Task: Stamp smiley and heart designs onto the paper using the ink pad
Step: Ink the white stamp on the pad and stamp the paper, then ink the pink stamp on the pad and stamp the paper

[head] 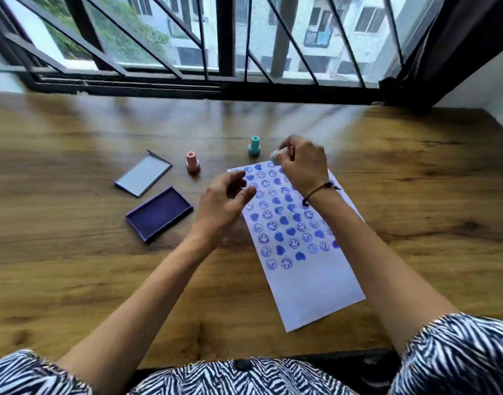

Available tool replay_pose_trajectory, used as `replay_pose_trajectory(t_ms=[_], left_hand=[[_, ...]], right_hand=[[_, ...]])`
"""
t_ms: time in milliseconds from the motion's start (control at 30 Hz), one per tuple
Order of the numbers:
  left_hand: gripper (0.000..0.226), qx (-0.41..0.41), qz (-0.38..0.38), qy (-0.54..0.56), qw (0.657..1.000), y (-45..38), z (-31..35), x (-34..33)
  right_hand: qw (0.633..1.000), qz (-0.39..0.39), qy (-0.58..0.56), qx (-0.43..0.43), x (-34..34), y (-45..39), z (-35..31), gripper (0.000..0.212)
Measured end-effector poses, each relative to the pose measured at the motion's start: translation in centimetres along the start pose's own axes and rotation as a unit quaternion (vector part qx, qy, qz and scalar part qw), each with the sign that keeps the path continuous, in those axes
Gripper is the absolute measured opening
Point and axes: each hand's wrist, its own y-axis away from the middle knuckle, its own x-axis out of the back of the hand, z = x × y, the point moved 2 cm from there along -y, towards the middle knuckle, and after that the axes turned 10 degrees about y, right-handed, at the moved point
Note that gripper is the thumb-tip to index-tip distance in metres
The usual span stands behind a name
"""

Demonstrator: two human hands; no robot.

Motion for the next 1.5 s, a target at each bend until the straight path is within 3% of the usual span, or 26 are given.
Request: replay_pose_trajectory(t_ms=[200, 500, 633, 733, 867, 967, 1033, 1100, 1200, 1300, 1400, 1500], left_hand=[[0.039, 0.005, 0.093, -0.016, 0.995, -1.7, -0.8, 4.7], [0.038, 0.018, 0.111, -0.002, 0.994, -2.6, -2.1, 6.5], [0.035, 0.021, 0.129, 0.032, 0.991, -2.6, -2.0, 7.1], [0.032, 0.02, 0.143, 0.03, 0.989, -2.4, -1.9, 7.5], [0.031, 0.014, 0.19, 0.02, 0.982, -1.5, -1.9, 9.3], [0.033, 0.019, 0.193, 0.015, 0.981, -1.5, -2.3, 9.6], [0.032, 0.019, 0.199, 0.02, 0.98, -1.5, -2.4, 9.8], [0.032, 0.021, 0.204, 0.032, 0.978, -1.2, -2.4, 10.4], [0.027, 0.026, 0.201, 0.054, 0.978, -0.6, -2.4, 10.9], [0.015, 0.019, 0.216, 0.062, 0.974, 0.4, -2.5, 11.1], [0.018, 0.012, 0.224, 0.064, 0.972, 1.5, -2.7, 11.6], [0.017, 0.008, 0.242, 0.068, 0.968, 2.3, -2.8, 12.1]], right_hand=[[0.988, -0.027, 0.148, 0.042, -3.7, -5.8, -0.1, 0.024], [0.964, -0.087, 0.251, 0.026, -4.1, -7.2, -0.9, 0.025], [0.979, -0.015, 0.181, 0.095, -3.0, -6.4, -5.6, 0.025], [0.976, -0.083, 0.108, 0.17, -4.9, -4.8, -9.7, 0.024], [0.949, -0.176, 0.12, 0.232, -9.0, -2.5, -13.8, 0.028], [0.939, -0.194, 0.163, 0.232, -10.1, -2.3, -13.3, 0.025], [0.954, -0.173, 0.115, 0.216, -9.8, -2.5, -12.7, 0.021], [0.967, -0.185, -0.022, 0.175, -9.3, -1.9, -12.8, 0.015], [0.94, -0.263, -0.194, 0.096, -8.7, -0.2, -13.1, 0.006], [0.912, -0.3, -0.276, 0.052, -8.8, 1.6, -13.1, 0.006], [0.877, -0.321, -0.357, 0.005, -9.4, 3.2, -13.2, 0.01], [0.866, -0.319, -0.385, -0.024, -9.9, 4.4, -13.5, 0.015]])
